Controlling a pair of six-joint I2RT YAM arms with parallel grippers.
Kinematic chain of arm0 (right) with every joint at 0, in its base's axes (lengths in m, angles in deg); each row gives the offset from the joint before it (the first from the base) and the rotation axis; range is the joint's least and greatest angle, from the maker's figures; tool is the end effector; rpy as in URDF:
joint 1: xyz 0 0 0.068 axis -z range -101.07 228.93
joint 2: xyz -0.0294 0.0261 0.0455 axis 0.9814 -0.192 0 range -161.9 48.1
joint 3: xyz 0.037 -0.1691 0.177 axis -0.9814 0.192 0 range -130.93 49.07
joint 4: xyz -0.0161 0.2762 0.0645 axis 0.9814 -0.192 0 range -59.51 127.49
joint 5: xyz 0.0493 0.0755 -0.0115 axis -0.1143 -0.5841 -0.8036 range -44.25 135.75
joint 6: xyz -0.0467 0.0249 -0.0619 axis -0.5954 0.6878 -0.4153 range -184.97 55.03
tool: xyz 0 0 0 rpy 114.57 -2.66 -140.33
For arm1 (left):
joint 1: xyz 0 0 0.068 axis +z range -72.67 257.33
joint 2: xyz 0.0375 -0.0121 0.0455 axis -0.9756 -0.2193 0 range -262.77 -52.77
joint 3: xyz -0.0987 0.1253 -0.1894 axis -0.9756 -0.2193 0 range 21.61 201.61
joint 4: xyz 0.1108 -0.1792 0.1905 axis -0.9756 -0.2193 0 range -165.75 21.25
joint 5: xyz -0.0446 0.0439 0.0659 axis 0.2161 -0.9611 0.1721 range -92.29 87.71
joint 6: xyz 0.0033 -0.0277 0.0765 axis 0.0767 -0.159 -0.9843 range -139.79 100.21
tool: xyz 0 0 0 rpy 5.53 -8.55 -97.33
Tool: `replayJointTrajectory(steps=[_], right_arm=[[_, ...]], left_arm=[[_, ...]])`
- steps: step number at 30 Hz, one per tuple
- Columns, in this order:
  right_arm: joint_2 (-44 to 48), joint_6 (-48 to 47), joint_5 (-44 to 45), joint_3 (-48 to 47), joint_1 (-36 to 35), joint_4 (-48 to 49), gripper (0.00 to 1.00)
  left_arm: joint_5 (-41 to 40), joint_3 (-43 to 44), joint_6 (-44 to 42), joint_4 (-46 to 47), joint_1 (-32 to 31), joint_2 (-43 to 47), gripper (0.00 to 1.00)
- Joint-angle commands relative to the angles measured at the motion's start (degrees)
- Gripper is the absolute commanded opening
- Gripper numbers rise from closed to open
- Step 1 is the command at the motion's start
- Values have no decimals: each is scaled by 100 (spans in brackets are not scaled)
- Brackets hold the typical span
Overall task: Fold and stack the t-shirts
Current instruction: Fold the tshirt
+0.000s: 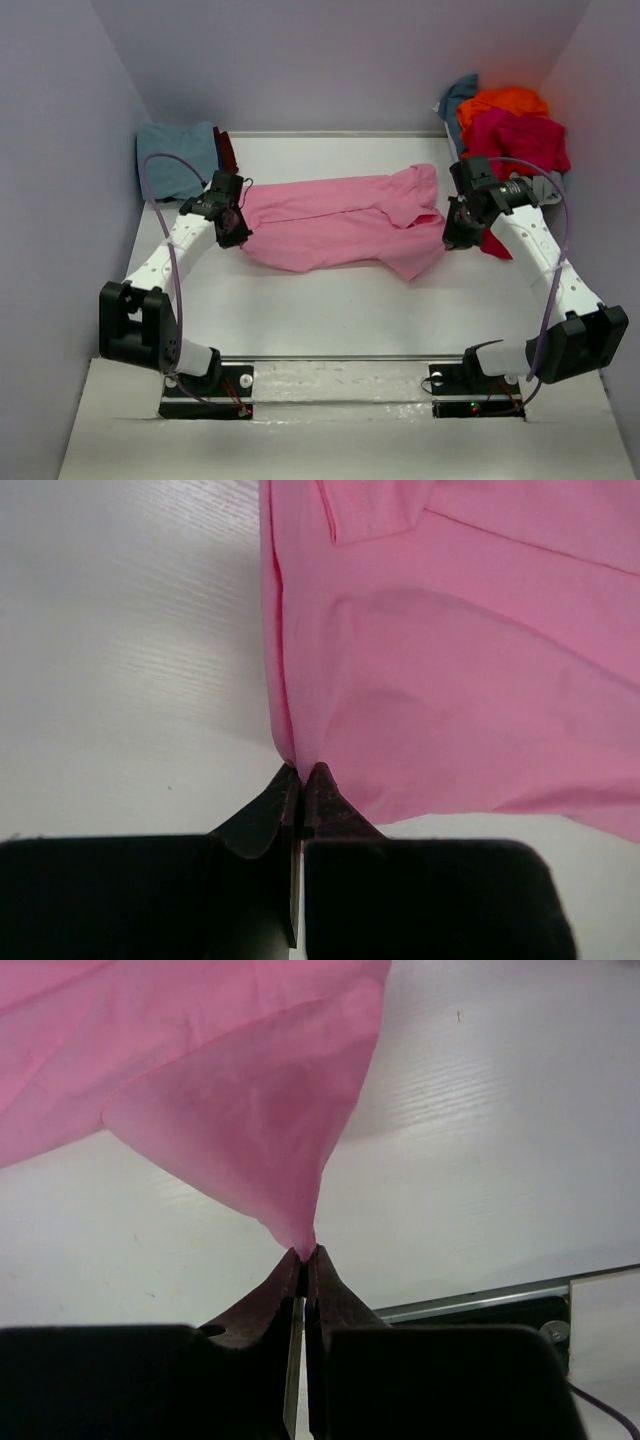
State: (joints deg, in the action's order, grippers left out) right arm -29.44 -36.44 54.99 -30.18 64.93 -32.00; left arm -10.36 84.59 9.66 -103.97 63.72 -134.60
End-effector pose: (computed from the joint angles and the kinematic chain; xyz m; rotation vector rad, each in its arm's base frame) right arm 0.2842 0.0592 0.2806 0.3873 2.6958 -0.0112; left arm 0.3372 -0.0715 0.2023 -0.4018 2.4735 -0.1337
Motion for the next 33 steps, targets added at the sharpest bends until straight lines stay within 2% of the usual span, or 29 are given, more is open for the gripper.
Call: replayJointTrajectory(steps=[1, 7, 12, 25, 33], right_arm=[[353, 91, -53, 250, -68, -310, 7], [468, 65, 8, 445, -121, -337, 7], [29, -67, 166, 120, -121, -135, 7], [-2414, -313, 377, -2419, -121, 208, 7], [-3618, -401, 307, -3984, 248, -81, 7]], left_arm=[[-45, -233, 140, -99, -19, 447, 6], [-115, -322, 271, -99, -19, 650, 6], [-282, -15, 184, -55, -19, 317, 6], [-28, 1550, -264, 209, 1034, -1318, 6], [-106, 2174, -405, 244, 1273, -2372, 6]])
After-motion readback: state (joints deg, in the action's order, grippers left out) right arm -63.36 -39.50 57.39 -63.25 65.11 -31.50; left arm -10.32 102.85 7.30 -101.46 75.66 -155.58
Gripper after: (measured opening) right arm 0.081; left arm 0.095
